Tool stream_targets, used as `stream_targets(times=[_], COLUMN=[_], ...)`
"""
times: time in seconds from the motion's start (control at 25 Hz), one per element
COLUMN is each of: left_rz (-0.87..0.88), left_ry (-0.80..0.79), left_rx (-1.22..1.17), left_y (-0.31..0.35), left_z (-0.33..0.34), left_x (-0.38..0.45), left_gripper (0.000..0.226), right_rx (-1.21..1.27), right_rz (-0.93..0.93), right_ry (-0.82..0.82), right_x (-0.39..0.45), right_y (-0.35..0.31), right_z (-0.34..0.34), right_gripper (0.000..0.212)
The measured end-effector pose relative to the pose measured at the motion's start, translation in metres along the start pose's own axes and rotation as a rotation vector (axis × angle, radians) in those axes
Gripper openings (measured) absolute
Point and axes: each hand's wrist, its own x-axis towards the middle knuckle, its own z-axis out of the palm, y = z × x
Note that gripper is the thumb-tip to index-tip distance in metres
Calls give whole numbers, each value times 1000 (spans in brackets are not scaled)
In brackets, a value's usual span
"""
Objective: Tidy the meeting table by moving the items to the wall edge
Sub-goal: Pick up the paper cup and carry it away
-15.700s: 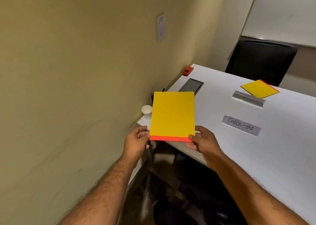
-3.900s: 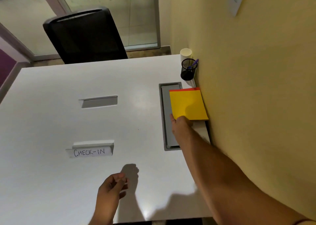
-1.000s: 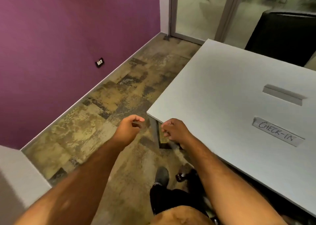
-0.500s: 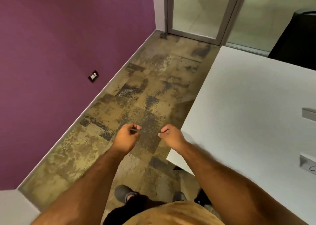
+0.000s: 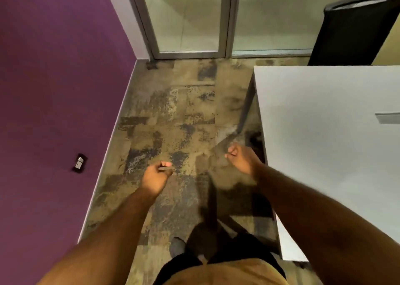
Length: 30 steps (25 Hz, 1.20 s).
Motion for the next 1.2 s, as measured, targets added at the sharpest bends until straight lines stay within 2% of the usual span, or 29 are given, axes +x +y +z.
stream_targets(times=[0.12, 0.2, 0.36, 0.44, 0.56, 0.76, 1.0, 1.12, 1.2], left_rz=[20, 51, 307, 383, 356, 384, 290, 299, 376], left_ry=[-11, 3, -147, -231, -285, -253, -318, -436, -556], left_rx=[38, 41, 261, 298, 228, 221, 190, 217, 220], left_y=[39, 70, 131, 157, 230, 387, 474, 516, 560], left_z=[-16, -3, 32, 41, 55, 78, 119, 142, 158], left_x=[74, 107, 160, 205, 293, 402, 515, 591, 644], left_gripper=[9, 18, 32, 28, 25, 13, 22, 30, 41], right_rx=[79, 106, 171, 178, 205, 247, 395, 418, 417], right_rz=[21, 69, 214, 275, 276, 210, 337, 379, 414], right_ry=[114, 166, 330, 392, 391, 442, 488, 553, 583], right_x=[20, 35, 79, 119, 207, 354, 474, 536, 580], right_y=[-36, -45, -40, -33, -42, -78, -91, -101, -111], right_z=[-3, -9, -27, -42, -92, -199, -248, -266, -283], right_gripper=[20, 20, 21, 23, 26, 35, 41, 41, 41])
